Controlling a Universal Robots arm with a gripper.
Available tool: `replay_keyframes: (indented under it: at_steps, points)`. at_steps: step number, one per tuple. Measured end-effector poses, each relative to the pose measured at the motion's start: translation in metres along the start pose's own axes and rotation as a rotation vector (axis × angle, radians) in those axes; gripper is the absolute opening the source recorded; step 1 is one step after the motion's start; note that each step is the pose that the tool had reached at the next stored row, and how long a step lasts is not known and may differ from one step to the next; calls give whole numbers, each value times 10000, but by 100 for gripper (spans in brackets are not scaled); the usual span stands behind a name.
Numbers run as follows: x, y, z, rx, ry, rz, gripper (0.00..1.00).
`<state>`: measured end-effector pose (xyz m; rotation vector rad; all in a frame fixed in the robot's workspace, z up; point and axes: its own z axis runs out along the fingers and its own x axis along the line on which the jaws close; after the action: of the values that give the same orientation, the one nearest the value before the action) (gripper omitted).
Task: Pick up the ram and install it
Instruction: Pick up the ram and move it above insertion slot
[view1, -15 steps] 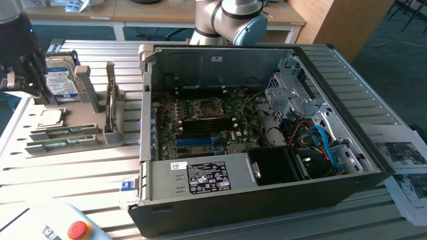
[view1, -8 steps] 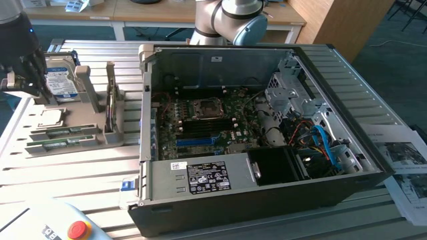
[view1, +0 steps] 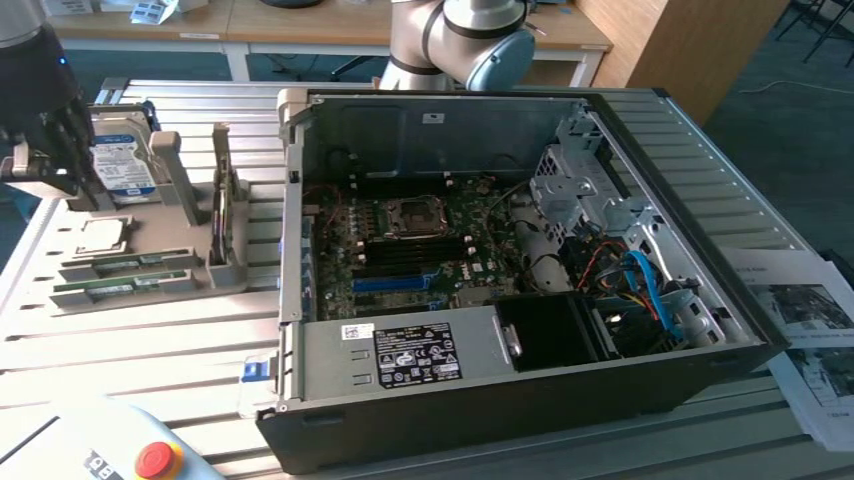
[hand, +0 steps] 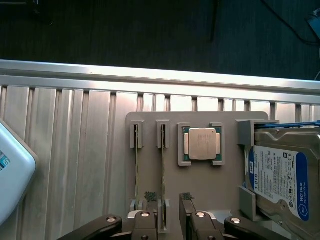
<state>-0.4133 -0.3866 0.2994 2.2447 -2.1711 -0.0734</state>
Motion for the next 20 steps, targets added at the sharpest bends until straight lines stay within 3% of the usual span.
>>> replay_keyframes:
  at_steps: [11,15,20]
  points:
    - [24,-6,178,1,-1,1,31]
    - [28,-7,178,-1,0,0,31]
    - [141,-2,176,0,-1,0,31]
